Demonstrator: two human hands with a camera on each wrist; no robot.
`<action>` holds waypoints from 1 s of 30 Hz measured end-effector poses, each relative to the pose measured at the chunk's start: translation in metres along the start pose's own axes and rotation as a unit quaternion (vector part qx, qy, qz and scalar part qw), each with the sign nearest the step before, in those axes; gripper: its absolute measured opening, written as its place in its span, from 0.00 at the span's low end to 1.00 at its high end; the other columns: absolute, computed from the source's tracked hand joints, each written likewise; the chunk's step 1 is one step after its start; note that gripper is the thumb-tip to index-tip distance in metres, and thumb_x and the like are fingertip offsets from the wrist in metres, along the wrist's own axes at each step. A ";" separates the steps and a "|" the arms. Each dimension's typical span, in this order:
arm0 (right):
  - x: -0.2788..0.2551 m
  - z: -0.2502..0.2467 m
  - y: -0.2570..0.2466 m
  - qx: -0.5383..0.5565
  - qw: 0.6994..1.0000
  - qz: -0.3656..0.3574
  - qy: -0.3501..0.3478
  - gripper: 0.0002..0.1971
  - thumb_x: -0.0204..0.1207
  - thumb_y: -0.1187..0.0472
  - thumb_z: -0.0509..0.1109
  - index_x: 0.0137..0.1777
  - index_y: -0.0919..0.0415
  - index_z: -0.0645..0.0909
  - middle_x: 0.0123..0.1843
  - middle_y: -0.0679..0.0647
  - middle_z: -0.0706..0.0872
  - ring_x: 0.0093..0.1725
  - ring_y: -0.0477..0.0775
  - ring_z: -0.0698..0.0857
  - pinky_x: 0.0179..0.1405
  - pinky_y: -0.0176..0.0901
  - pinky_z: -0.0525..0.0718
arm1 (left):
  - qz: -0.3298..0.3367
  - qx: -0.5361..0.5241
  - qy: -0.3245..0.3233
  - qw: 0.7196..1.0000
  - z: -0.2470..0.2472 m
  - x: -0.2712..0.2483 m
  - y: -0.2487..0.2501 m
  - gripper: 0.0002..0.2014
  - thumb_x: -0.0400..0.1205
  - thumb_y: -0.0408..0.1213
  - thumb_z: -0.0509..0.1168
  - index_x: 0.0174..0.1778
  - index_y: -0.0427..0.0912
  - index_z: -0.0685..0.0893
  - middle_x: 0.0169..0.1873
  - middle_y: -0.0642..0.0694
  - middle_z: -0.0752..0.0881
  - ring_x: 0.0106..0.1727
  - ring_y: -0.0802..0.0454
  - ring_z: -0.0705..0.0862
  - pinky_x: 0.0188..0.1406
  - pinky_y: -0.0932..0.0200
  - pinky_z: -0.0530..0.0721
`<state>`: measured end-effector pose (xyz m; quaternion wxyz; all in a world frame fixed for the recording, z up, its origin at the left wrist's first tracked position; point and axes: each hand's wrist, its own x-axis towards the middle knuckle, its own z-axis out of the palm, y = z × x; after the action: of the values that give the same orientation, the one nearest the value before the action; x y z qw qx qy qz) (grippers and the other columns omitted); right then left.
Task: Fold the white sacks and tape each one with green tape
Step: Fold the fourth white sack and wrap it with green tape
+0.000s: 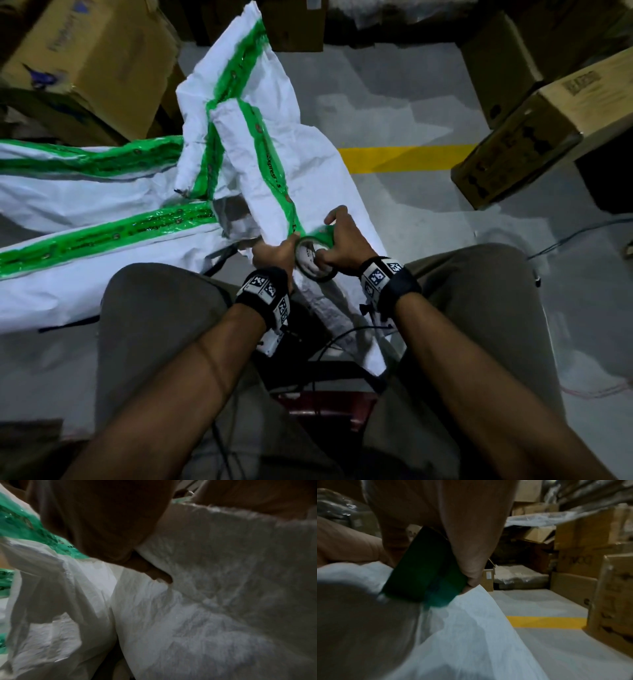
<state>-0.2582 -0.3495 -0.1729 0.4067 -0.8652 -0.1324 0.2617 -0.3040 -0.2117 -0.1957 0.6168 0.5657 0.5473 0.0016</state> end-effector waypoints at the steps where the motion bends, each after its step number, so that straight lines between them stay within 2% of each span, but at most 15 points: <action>1: -0.004 0.000 0.004 0.027 0.999 -0.014 0.021 0.32 0.56 0.55 0.74 0.60 0.51 0.65 0.56 0.60 0.76 0.53 0.63 0.79 0.44 0.52 0.77 | 0.014 -0.008 0.011 1.000 0.000 -0.003 0.005 0.35 0.66 0.49 0.84 0.62 0.29 0.85 0.53 0.43 0.88 0.53 0.46 0.87 0.53 0.45 0.89; 3: -0.014 0.000 0.009 0.059 0.996 -0.052 0.051 0.37 0.57 0.58 0.78 0.68 0.47 0.69 0.63 0.55 0.78 0.63 0.59 0.79 0.59 0.52 0.81 | 0.044 -0.038 0.031 0.998 0.003 0.005 0.008 0.41 0.57 0.53 0.82 0.63 0.32 0.86 0.56 0.40 0.90 0.53 0.43 0.89 0.53 0.42 0.90; 5: -0.022 -0.004 0.007 0.066 0.991 -0.089 0.069 0.39 0.60 0.58 0.76 0.74 0.44 0.71 0.67 0.52 0.80 0.66 0.55 0.79 0.63 0.50 0.82 | 0.051 -0.068 0.010 0.996 0.004 0.002 0.016 0.36 0.61 0.45 0.82 0.63 0.30 0.83 0.56 0.38 0.89 0.51 0.43 0.89 0.45 0.53 0.89; 7: -0.026 -0.013 0.003 0.034 0.990 -0.114 0.073 0.39 0.60 0.59 0.74 0.76 0.44 0.73 0.64 0.54 0.83 0.61 0.55 0.81 0.59 0.49 0.81 | 0.059 -0.063 -0.010 0.996 0.007 0.004 0.021 0.25 0.70 0.36 0.81 0.59 0.30 0.81 0.53 0.42 0.88 0.47 0.46 0.86 0.36 0.60 0.83; 10: -0.032 -0.038 -0.011 -0.032 0.994 -0.102 0.038 0.39 0.57 0.58 0.69 0.74 0.44 0.79 0.57 0.58 0.86 0.54 0.58 0.82 0.49 0.40 0.77 | 0.065 -0.089 -0.009 0.994 0.005 0.006 0.027 0.23 0.69 0.33 0.82 0.55 0.33 0.81 0.47 0.42 0.87 0.41 0.48 0.84 0.43 0.53 0.85; 12: -0.041 -0.054 -0.020 -0.100 0.992 -0.052 -0.055 0.39 0.57 0.55 0.61 0.75 0.40 0.80 0.65 0.60 0.87 0.55 0.58 0.83 0.43 0.34 0.74 | 0.050 -0.114 -0.015 0.992 0.003 0.020 0.026 0.31 0.60 0.38 0.86 0.54 0.30 0.81 0.45 0.41 0.87 0.40 0.47 0.85 0.44 0.47 0.89; 14: -0.051 -0.060 -0.021 -0.195 0.966 -0.012 -0.169 0.41 0.60 0.51 0.54 0.79 0.33 0.71 0.73 0.61 0.83 0.60 0.63 0.83 0.47 0.38 0.72 | 0.025 -0.116 -0.022 0.993 0.007 0.057 0.011 0.47 0.43 0.45 0.89 0.56 0.26 0.82 0.50 0.38 0.89 0.45 0.40 0.89 0.46 0.38 0.90; 16: -0.056 -0.059 -0.017 -0.229 0.950 0.008 -0.211 0.43 0.60 0.49 0.53 0.82 0.28 0.63 0.70 0.65 0.83 0.55 0.64 0.82 0.49 0.41 0.73 | 0.003 -0.103 -0.053 0.993 0.018 0.119 -0.018 0.53 0.39 0.48 0.89 0.61 0.30 0.82 0.55 0.37 0.90 0.48 0.36 0.91 0.46 0.33 0.90; 18: -0.054 -0.050 -0.009 -0.245 0.949 0.012 -0.200 0.42 0.63 0.50 0.55 0.82 0.26 0.60 0.60 0.65 0.82 0.50 0.62 0.80 0.50 0.49 0.79 | -0.044 -0.083 -0.089 0.992 0.015 0.135 -0.022 0.55 0.38 0.50 0.91 0.63 0.36 0.82 0.59 0.36 0.89 0.50 0.34 0.91 0.47 0.32 0.89; 20: -0.051 -0.039 -0.001 -0.258 0.946 -0.001 -0.196 0.38 0.73 0.56 0.59 0.84 0.28 0.58 0.52 0.61 0.77 0.54 0.67 0.81 0.55 0.53 0.80 | -0.079 -0.063 -0.128 0.987 -0.002 0.084 0.001 0.45 0.50 0.49 0.89 0.62 0.37 0.84 0.58 0.35 0.89 0.50 0.34 0.91 0.50 0.32 0.89; 22: -0.049 -0.030 0.002 -0.235 0.949 0.002 -0.210 0.39 0.79 0.65 0.60 0.85 0.33 0.56 0.51 0.62 0.74 0.58 0.69 0.81 0.57 0.51 0.77 | -0.094 -0.090 -0.251 0.959 -0.017 0.019 0.023 0.18 0.73 0.41 0.78 0.52 0.32 0.87 0.48 0.33 0.91 0.43 0.38 0.91 0.47 0.40 0.91; 23: -0.048 -0.027 0.003 -0.225 0.950 0.008 -0.219 0.38 0.80 0.65 0.61 0.86 0.36 0.56 0.52 0.63 0.74 0.59 0.70 0.81 0.58 0.49 0.76 | -0.110 -0.104 -0.301 0.942 -0.021 -0.001 0.023 0.10 0.79 0.37 0.71 0.46 0.31 0.87 0.42 0.33 0.91 0.39 0.39 0.91 0.43 0.43 0.91; 25: -0.045 -0.021 0.003 -0.221 0.950 0.009 -0.221 0.37 0.77 0.55 0.59 0.87 0.42 0.57 0.54 0.67 0.76 0.62 0.70 0.80 0.59 0.49 0.75 | -0.134 -0.088 -0.329 0.930 -0.021 -0.024 0.012 0.07 0.81 0.34 0.68 0.47 0.32 0.86 0.38 0.36 0.90 0.38 0.41 0.90 0.42 0.48 0.90; 28: -0.044 -0.011 0.004 -0.204 0.960 -0.004 -0.191 0.43 0.63 0.47 0.55 0.85 0.48 0.66 0.61 0.71 0.81 0.63 0.69 0.81 0.59 0.50 0.76 | -0.111 -0.085 -0.299 0.944 -0.015 -0.044 -0.014 0.11 0.79 0.36 0.72 0.51 0.32 0.84 0.39 0.38 0.88 0.40 0.43 0.87 0.44 0.52 0.86; 30: -0.042 -0.006 0.008 -0.180 0.969 0.007 -0.167 0.41 0.65 0.43 0.60 0.82 0.51 0.69 0.64 0.68 0.80 0.65 0.67 0.80 0.61 0.50 0.76 | -0.055 -0.153 -0.210 0.964 -0.004 -0.048 -0.040 0.19 0.72 0.39 0.81 0.47 0.27 0.86 0.39 0.37 0.87 0.38 0.45 0.86 0.43 0.52 0.86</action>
<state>-0.2891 -0.3771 -0.1610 0.2150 -0.8691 -0.2375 0.3769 -0.3505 -0.2533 -0.1902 0.7964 0.4212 0.4286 -0.0674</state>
